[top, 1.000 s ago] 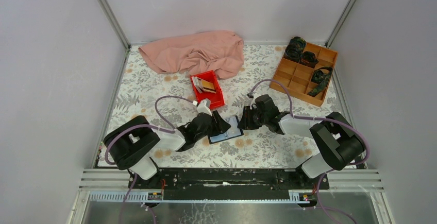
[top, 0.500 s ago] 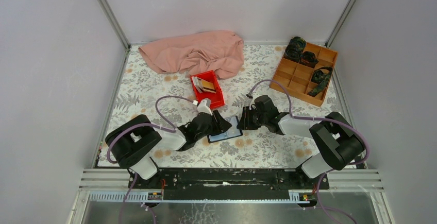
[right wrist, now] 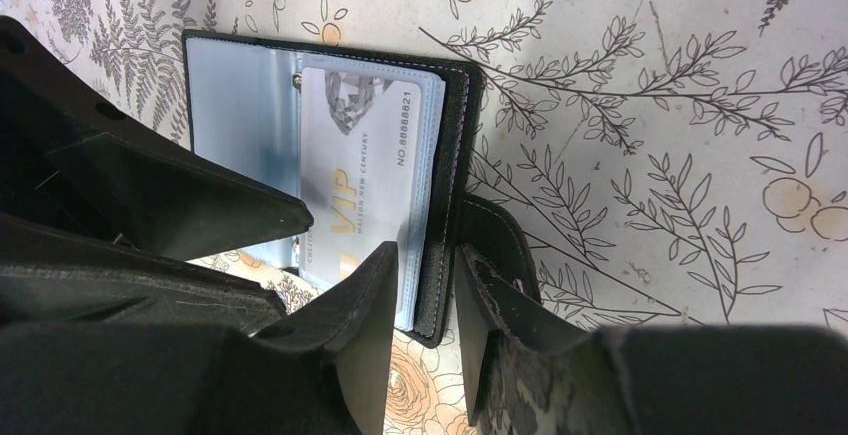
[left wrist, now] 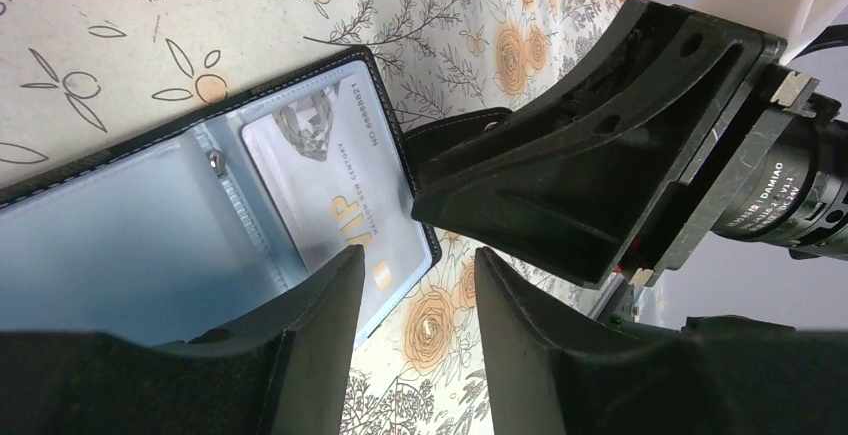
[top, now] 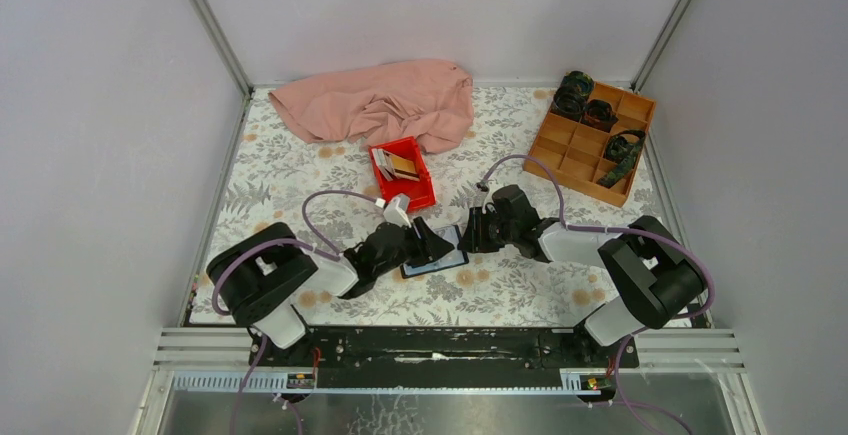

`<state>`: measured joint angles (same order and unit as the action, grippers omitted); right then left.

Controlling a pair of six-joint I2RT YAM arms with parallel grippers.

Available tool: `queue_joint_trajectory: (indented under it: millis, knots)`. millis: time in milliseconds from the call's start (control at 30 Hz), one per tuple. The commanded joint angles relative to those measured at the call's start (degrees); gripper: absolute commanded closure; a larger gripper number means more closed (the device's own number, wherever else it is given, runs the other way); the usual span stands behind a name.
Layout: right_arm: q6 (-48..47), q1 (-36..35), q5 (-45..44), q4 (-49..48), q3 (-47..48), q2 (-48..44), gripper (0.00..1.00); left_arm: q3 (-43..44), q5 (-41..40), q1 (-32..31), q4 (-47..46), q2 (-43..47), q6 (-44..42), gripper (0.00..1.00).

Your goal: Take the credit cards out of the card holder

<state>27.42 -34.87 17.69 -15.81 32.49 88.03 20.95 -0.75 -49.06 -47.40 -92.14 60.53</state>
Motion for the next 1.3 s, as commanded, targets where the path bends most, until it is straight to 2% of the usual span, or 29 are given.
queue_joint_trajectory:
  millis: [0, 233, 367, 600, 700, 800, 933, 1267]
  knots:
    - [-0.32, -0.81, -0.56, 2.95, -0.80, 0.30, 0.65, -1.12, 0.40, 0.61, -3.38, 0.97, 0.31, 0.48]
    - [-0.13, -0.81, -0.65, 3.98, 0.19, -0.84, 0.65, -3.82, -5.91, 0.70, 9.51, 11.29, -3.59, 0.49]
    - [0.04, -0.81, -1.36, 5.15, 0.26, -3.19, 0.65, -5.36, -7.85, 0.66, 13.47, 15.11, -4.72, 0.50]
    - [0.32, -1.76, -2.66, 7.93, 1.45, -6.58, 0.65, -4.37, -7.70, 0.62, 12.15, 10.27, -5.44, 0.54]
    - [0.44, -2.66, -2.90, 8.63, 2.03, -7.10, 0.63, -4.51, -6.93, 0.72, 9.58, 7.22, -4.75, 0.61]
    - [0.51, -3.47, -2.93, 8.55, 2.60, -5.96, 0.57, -4.76, -5.94, 0.73, 7.42, 4.98, -4.18, 0.72]
    - [0.90, -3.62, -3.08, 7.50, 2.67, -3.75, 0.56, -5.38, -5.74, 0.72, 6.47, 4.40, -3.84, 0.74]
    - [1.09, -3.62, -2.09, 6.49, 3.81, -2.52, 0.68, -6.37, -6.03, 1.15, 7.22, 5.69, -4.06, 0.76]
